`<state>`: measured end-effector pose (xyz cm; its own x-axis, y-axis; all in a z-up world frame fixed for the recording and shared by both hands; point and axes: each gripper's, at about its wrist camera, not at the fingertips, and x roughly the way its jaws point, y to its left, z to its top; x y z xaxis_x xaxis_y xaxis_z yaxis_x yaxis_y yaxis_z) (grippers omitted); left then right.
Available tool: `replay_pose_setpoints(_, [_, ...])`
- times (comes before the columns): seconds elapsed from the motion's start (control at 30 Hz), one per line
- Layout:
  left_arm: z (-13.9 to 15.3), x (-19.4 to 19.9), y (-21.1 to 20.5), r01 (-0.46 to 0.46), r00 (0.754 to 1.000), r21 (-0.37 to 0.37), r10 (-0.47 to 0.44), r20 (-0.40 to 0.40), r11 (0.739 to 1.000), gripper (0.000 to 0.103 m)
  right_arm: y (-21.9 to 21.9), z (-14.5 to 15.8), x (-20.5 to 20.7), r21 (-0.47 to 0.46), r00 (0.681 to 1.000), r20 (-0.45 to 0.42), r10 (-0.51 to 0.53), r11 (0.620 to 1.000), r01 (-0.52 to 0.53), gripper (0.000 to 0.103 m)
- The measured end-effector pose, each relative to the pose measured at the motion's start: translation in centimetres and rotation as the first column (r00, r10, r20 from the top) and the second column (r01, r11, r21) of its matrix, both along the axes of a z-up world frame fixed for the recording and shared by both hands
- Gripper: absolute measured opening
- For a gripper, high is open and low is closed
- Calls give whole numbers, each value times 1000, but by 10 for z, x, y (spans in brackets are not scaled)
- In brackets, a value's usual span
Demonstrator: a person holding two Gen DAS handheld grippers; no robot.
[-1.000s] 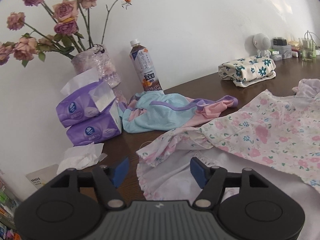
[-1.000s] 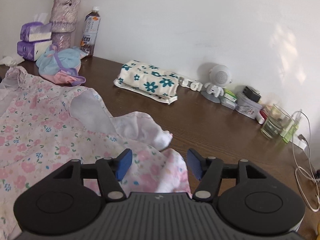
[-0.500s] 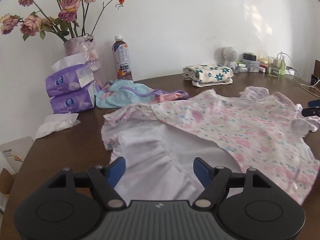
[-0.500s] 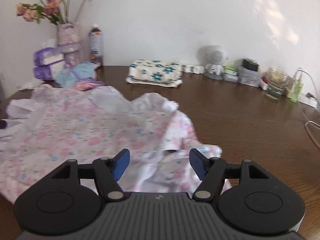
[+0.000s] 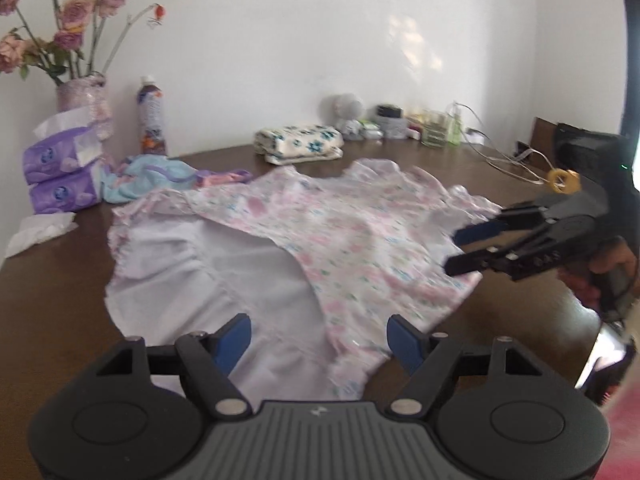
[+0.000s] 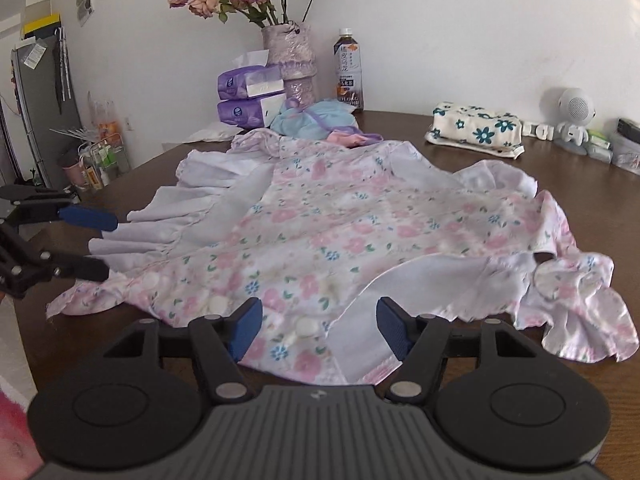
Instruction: Fold clothes
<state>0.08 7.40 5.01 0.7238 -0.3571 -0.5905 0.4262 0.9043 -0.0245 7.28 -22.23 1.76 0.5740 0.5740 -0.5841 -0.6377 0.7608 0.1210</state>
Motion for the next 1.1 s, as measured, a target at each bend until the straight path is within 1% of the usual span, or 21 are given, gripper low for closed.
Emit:
replay_pose_setpoints(0.13, [-10,-14,-4,-5,1000,59,6,-17,998,73,-2,-6,-4,6,1000,-22,7,1000,-7,57])
replay_pose_setpoints(0.2, [-15,-21,-5,-13,1000,86,15,-23,996,72,-1,-8,-6,4,1000,-26,14,1000,-14,47])
replay_pose_setpoints(0.27, [-19,-28,-4,-18,999,111,21,-27,994,66,-1,-10,-8,0,999,-30,18,1000,-18,39])
replay_pose_setpoints(0.33, [-20,-34,1,-26,999,124,30,-30,992,53,1,-11,-10,-6,999,-34,19,1000,-19,35])
replay_pose_setpoints(0.37, [-20,-36,3,-33,999,124,37,-33,992,50,0,-11,-11,-6,999,-38,20,1000,-20,29])
replay_pose_setpoints(0.4, [-20,-38,7,-39,998,119,44,-38,992,42,0,-12,-13,-7,999,-42,22,1000,-22,21])
replay_pose_setpoints(0.43, [-21,-40,10,-45,998,113,50,-42,993,28,0,-12,-15,-7,999,-45,22,1000,-22,18])
replay_pose_setpoints(0.47, [-21,-41,14,-52,997,103,58,-50,993,20,0,-12,-17,-8,999,-48,22,1000,-23,12])
replay_pose_setpoints(0.5, [-21,-41,20,-63,996,85,68,-59,994,7,0,-11,-18,-11,998,-50,26,1000,-27,7])
replay_pose_setpoints(0.57, [-19,-41,32,-89,993,52,93,-74,995,5,-1,-11,-23,-12,998,-57,32,999,-33,3])
replay_pose_setpoints(0.63, [-16,-40,43,-118,989,23,120,-88,993,3,-1,-10,-27,-19,997,-62,47,999,-48,2])
replay_pose_setpoints(0.67, [-12,-38,47,-133,987,23,134,-87,991,3,-1,-9,-30,-24,997,-61,56,998,-57,1])
replay_pose_setpoints(0.77, [-5,-37,60,-159,985,50,162,-65,986,3,2,-6,-40,-26,994,-58,88,996,-89,1])
replay_pose_setpoints(0.83, [1,-36,67,-169,984,71,173,-50,983,3,4,-5,-44,-40,995,-44,85,995,-87,1])
replay_pose_setpoints(0.97, [12,-31,68,-135,990,160,139,-12,978,4,6,-6,-44,-72,998,-31,59,996,-62,1])
replay_pose_setpoints(1.03, [11,-27,70,-135,990,176,140,-16,975,12,5,-7,-40,-61,998,-46,52,997,-54,1])
replay_pose_setpoints(1.1, [8,-28,75,-132,989,151,140,-38,980,18,3,-6,-38,-21,997,-70,45,999,-47,2])
